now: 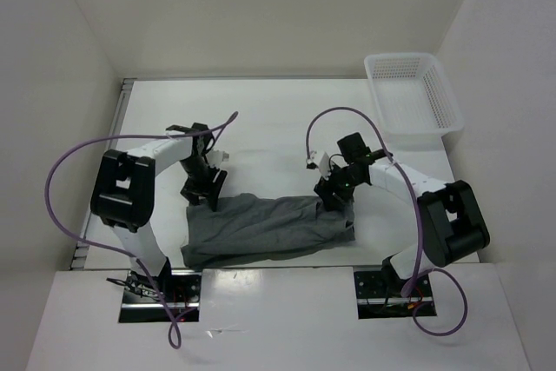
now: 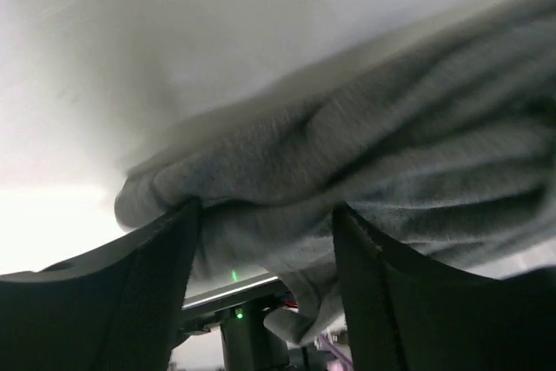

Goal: Fold and stack the shorts
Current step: Fold the shorts

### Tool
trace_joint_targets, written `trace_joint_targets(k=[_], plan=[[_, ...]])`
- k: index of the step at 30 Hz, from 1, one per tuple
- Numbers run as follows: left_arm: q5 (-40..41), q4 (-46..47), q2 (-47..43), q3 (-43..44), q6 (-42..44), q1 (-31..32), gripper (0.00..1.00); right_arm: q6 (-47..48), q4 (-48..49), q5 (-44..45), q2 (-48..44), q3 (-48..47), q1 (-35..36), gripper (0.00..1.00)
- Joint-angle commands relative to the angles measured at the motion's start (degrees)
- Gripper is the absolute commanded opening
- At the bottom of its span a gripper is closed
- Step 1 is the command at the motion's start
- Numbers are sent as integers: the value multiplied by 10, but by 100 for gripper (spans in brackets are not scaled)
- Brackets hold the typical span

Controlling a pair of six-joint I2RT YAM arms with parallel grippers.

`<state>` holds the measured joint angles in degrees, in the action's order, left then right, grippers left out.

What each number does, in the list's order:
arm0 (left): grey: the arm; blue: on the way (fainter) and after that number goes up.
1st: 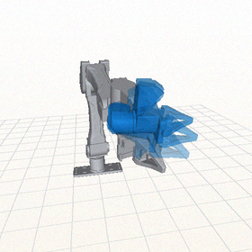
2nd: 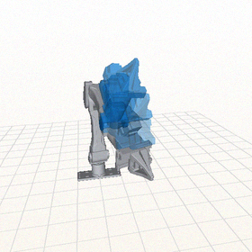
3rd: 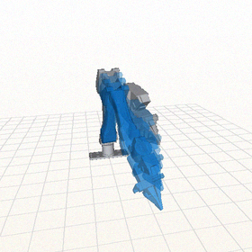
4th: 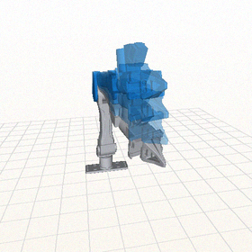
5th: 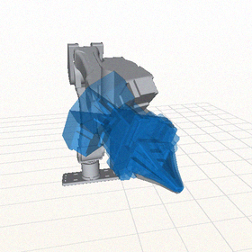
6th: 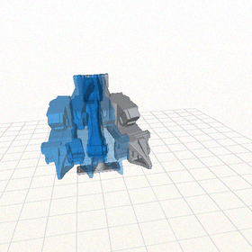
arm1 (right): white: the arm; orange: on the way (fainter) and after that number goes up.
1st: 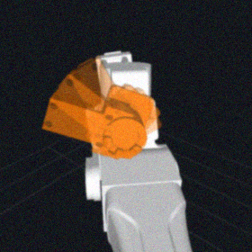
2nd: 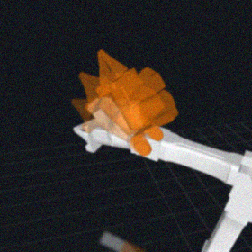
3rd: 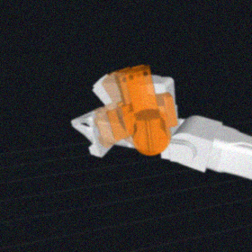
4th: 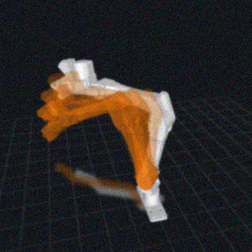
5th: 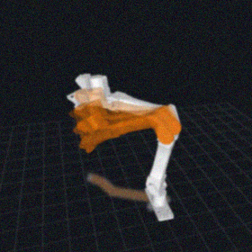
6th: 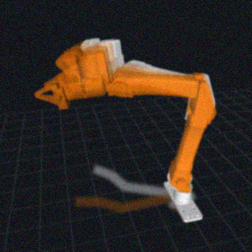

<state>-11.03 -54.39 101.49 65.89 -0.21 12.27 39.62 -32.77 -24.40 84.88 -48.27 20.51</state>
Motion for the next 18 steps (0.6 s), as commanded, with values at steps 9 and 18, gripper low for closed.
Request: trace_joint_targets(k=[9, 18], plan=[[9, 16, 89, 27, 2, 6, 12, -33, 127, 81, 19, 2, 32, 16], [146, 117, 150, 241, 2, -45, 4, -63, 283, 199, 101, -105, 32, 38]])
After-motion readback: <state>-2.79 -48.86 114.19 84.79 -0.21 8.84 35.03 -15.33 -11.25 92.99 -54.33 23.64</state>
